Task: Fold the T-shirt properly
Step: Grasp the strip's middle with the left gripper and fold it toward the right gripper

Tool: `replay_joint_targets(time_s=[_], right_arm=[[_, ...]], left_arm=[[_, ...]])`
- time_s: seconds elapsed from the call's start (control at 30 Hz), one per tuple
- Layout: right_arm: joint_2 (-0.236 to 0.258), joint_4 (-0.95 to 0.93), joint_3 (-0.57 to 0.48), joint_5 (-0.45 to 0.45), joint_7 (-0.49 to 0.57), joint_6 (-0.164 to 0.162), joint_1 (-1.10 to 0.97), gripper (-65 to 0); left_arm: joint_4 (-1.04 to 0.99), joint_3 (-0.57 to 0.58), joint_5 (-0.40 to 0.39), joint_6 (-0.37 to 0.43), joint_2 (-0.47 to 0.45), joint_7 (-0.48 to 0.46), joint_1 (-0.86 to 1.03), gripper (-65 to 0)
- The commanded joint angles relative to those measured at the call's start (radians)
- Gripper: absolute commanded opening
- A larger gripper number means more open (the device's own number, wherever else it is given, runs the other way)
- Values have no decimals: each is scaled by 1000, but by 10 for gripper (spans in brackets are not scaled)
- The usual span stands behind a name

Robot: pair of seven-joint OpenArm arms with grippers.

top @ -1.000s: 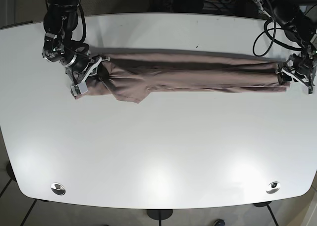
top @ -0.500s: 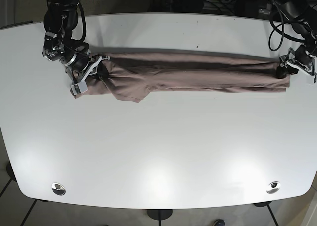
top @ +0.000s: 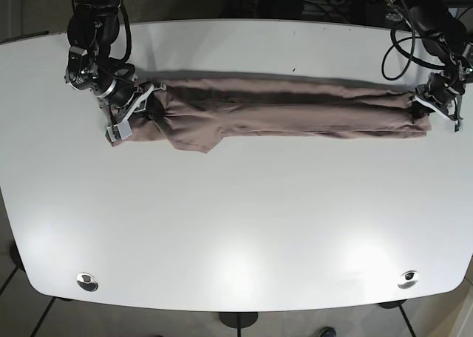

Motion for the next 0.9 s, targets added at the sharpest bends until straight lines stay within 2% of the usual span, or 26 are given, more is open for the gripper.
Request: replay_joint_targets(time_s=[0.03, 0.17, 0.27, 0.4, 0.53, 0.67, 0.73, 0.8, 0.9], right_arm=[[3, 13, 0, -12, -12, -2, -4, -569], [3, 13, 0, -12, -12, -2, -4, -569], [3, 13, 0, -12, -12, -2, -4, -569], [3, 13, 0, -12, -12, -2, -2, -569], [3, 13, 3, -12, -12, -2, -2, -569], [3, 13, 3, -12, -12, -2, -2, -569], [3, 13, 3, -12, -12, -2, -2, -569], [3, 13, 3, -12, -12, -2, -2, -569], [3, 13, 1, -12, -12, -2, -2, -569]], left_arm=[[187, 1, -11, -2, 46, -7, 42, -639], [488, 133, -11, -2, 148, -6, 148, -639], [615, 247, -12, -2, 223, -6, 198, -637], [623, 422, -11, -2, 284, -6, 206, -637], [623, 534, -14, 5, 303, -7, 201, -637], [622, 640, -12, 54, 303, -10, 200, -635], [622, 657, -15, 100, 304, -10, 183, -632], [620, 669, -11, 112, 304, -10, 168, -604], [620, 670, -11, 112, 303, -10, 166, -496]])
